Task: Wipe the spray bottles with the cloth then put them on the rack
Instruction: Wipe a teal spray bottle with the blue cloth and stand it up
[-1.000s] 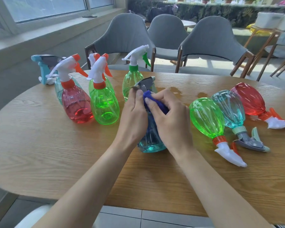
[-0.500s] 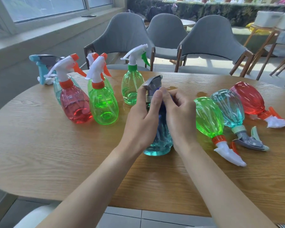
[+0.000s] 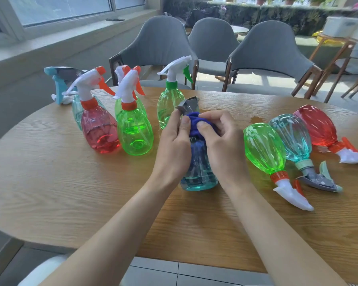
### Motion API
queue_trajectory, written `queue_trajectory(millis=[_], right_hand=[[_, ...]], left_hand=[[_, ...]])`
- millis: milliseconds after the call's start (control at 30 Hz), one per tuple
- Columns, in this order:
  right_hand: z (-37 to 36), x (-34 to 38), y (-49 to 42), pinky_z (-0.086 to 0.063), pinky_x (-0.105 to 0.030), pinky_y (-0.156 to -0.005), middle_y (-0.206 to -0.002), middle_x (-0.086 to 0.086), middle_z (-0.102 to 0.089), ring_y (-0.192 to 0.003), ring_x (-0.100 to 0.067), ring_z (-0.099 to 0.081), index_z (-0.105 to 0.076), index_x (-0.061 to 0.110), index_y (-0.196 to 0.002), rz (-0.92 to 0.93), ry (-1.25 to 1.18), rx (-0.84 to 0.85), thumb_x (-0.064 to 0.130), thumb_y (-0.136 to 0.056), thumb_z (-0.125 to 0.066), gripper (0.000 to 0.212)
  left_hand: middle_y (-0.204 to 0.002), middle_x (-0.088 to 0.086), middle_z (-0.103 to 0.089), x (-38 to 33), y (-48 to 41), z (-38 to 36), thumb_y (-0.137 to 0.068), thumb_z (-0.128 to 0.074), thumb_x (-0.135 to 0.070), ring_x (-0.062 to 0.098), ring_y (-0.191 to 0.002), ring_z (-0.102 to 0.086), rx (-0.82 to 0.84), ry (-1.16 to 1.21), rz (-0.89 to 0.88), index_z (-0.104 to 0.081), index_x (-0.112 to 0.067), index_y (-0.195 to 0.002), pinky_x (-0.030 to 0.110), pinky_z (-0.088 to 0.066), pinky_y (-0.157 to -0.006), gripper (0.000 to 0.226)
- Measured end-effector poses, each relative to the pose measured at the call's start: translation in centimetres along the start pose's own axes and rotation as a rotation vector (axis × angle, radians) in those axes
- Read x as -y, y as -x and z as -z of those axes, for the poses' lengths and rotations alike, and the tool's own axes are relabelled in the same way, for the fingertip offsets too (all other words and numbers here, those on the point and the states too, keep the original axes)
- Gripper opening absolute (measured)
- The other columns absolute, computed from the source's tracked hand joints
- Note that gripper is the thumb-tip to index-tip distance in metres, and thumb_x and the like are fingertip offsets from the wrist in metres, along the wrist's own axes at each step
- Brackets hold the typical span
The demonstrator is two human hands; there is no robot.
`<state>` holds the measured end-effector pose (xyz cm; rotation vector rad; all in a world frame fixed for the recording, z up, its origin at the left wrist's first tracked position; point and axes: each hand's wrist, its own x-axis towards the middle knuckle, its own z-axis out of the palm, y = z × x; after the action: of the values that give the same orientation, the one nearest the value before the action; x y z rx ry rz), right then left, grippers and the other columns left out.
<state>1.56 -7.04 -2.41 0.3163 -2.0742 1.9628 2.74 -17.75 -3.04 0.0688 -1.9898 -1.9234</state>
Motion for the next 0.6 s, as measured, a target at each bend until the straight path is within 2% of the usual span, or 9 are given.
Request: queue_trajectory(millis=[100,200,267,367,400,467,533,600], right_hand=[[-0.19,-0.08,0.13,-0.057,-0.021,-0.082,-0.101,0.006,-0.074,-0.097,-0.009,-0.071,-0.071,0.021,-0.107,0.019,0.053,-0.021,0.014,-0.105,-0.063,0.011],[-0.29,-0.16,0.08,-0.053,-0.017,-0.078,-0.098,0.01,-0.073,-0.094,-0.006,-0.07,-0.072,0.022,-0.108,0.038,0.122,-0.023,0.017,-0.106,-0.062,0.011],[-0.42,-0.3,0.13,-0.054,-0.018,-0.08,-0.099,0.013,-0.073,-0.095,-0.004,-0.069,-0.072,0.025,-0.111,0.057,0.2,-0.012,0.024,-0.105,-0.064,0.01],[-0.61,-0.58,0.34,-0.05,-0.013,-0.084,-0.108,0.014,-0.068,-0.1,-0.002,-0.064,-0.072,0.029,-0.114,0.109,0.338,0.005,0.033,-0.102,-0.069,0.014],[-0.62,-0.67,0.35,-0.047,-0.01,-0.085,-0.112,0.012,-0.064,-0.101,-0.001,-0.062,-0.072,0.029,-0.116,0.113,0.352,0.009,0.033,-0.102,-0.069,0.015],[-0.51,-0.73,0.23,-0.045,-0.008,-0.087,-0.112,0.01,-0.061,-0.102,0.001,-0.061,-0.074,0.028,-0.116,0.106,0.339,0.006,0.031,-0.103,-0.069,0.014],[-0.23,-0.81,-0.05,-0.051,-0.015,-0.086,-0.108,0.01,-0.067,-0.099,-0.001,-0.064,-0.074,0.027,-0.113,0.088,0.283,-0.021,0.029,-0.105,-0.067,0.011],[0.02,-0.91,-0.34,-0.057,-0.025,-0.083,-0.102,0.01,-0.073,-0.095,-0.006,-0.069,-0.073,0.027,-0.11,0.021,0.179,-0.071,0.028,-0.106,-0.064,0.009]], left_hand=[[-0.145,0.016,-0.065,-0.17,-0.2,0.07,-0.102,-0.052,-0.045,0.034,-0.14,-0.058,-0.036,0.079,0.06,-0.059,-0.007,-0.144,0.062,-0.044,-0.118,0.056],[-0.143,0.014,-0.067,-0.39,-0.04,0.0,-0.101,-0.056,-0.043,0.031,-0.138,-0.061,-0.058,0.125,0.099,-0.063,-0.008,-0.143,0.058,-0.046,-0.119,0.055],[-0.136,0.01,-0.072,-0.19,-0.01,0.08,-0.106,-0.058,-0.037,0.025,-0.131,-0.066,-0.077,0.145,0.118,-0.066,-0.01,-0.141,0.055,-0.05,-0.115,0.045],[-0.106,0.003,-0.081,0.13,-0.03,0.14,-0.113,-0.055,-0.028,0.016,-0.099,-0.076,-0.076,0.157,0.143,-0.077,-0.017,-0.119,0.049,-0.06,-0.097,0.025],[-0.102,0.003,-0.081,0.11,-0.01,0.14,-0.113,-0.054,-0.028,0.017,-0.094,-0.076,-0.072,0.15,0.146,-0.078,-0.018,-0.115,0.046,-0.061,-0.093,0.026],[-0.103,0.002,-0.081,0.01,0.07,0.1,-0.114,-0.052,-0.032,0.018,-0.099,-0.076,-0.069,0.127,0.137,-0.078,-0.021,-0.113,0.045,-0.061,-0.096,0.028],[-0.116,-0.002,-0.079,0.03,0.18,-0.1,-0.113,-0.051,-0.036,0.012,-0.112,-0.073,-0.042,0.079,0.11,-0.075,-0.022,-0.125,0.045,-0.058,-0.105,0.031],[-0.136,-0.005,-0.073,-0.05,0.43,-0.38,-0.112,-0.053,-0.034,0.002,-0.122,-0.067,-0.003,0.034,0.076,-0.062,-0.019,-0.149,0.03,-0.054,-0.108,0.04]])
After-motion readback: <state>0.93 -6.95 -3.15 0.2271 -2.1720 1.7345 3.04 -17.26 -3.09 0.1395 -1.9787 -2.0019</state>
